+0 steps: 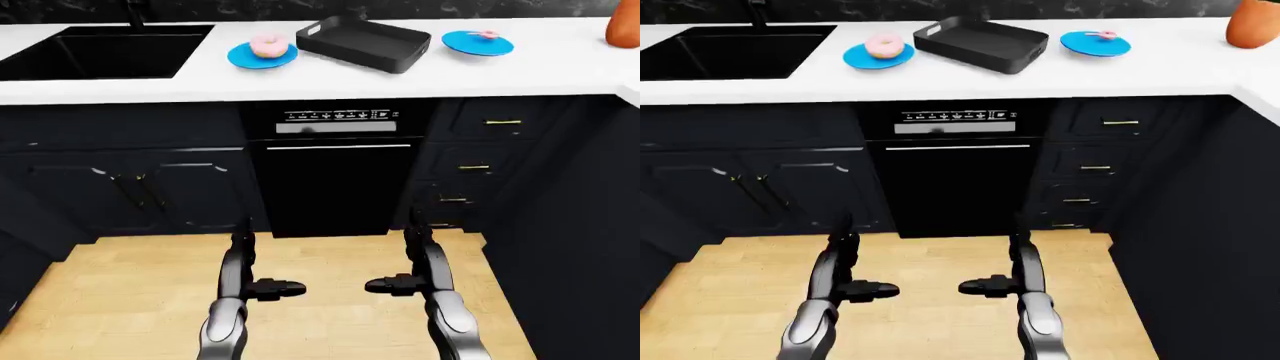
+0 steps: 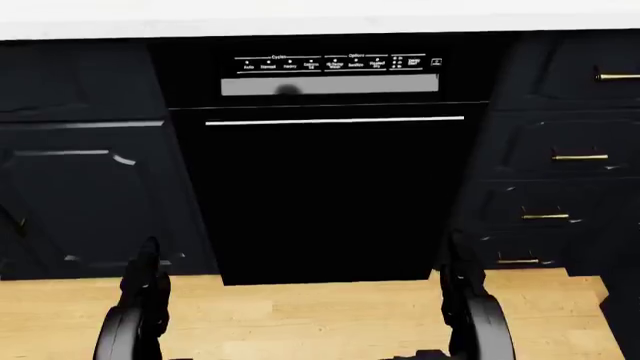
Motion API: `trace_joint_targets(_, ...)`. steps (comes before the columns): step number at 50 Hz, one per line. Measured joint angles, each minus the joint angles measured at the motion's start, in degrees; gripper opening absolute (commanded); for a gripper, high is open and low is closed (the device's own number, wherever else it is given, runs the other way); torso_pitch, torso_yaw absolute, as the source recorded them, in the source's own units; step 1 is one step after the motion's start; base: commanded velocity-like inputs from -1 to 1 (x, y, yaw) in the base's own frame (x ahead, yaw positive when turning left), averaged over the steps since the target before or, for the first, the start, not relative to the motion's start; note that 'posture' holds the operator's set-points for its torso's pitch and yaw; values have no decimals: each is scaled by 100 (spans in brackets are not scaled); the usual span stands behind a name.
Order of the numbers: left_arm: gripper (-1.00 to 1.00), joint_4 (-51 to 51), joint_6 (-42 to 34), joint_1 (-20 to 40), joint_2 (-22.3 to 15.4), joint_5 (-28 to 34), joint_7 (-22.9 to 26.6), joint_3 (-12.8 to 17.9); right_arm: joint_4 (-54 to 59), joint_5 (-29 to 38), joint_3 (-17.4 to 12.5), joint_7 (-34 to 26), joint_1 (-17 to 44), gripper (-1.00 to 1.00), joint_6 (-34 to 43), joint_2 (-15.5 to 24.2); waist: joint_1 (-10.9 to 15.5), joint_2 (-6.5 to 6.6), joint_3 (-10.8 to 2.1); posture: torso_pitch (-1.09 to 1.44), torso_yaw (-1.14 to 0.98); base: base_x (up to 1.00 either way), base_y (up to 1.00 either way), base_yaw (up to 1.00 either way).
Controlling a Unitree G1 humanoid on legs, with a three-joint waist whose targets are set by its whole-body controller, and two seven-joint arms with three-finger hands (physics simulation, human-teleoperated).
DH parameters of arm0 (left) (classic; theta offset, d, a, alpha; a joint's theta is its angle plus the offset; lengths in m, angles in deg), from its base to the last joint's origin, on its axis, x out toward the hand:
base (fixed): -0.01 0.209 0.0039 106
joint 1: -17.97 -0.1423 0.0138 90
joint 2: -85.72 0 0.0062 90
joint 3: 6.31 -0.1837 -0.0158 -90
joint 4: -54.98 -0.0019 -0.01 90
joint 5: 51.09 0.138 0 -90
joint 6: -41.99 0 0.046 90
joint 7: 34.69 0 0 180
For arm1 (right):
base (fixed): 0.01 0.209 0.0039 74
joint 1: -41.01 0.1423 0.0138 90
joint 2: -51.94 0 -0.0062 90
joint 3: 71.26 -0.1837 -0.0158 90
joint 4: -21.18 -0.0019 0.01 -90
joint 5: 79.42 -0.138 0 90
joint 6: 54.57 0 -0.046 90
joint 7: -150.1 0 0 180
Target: Move the dessert items from the plate to the tray.
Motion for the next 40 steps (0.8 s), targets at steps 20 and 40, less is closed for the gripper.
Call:
trace_joint_targets(20,100,4054,-3576,775,-63,354,257,-179,-2466,26,-97,-49,611,100,2305,157,139,232,-365,0,0,1,-13,0)
trace_joint_targets(40,100,5645,-6405,2390,-420,-534,54,496,-4639,-630,-743,-3,1600,100,4743,606,162,-8,-154,0,0,34,-54,0)
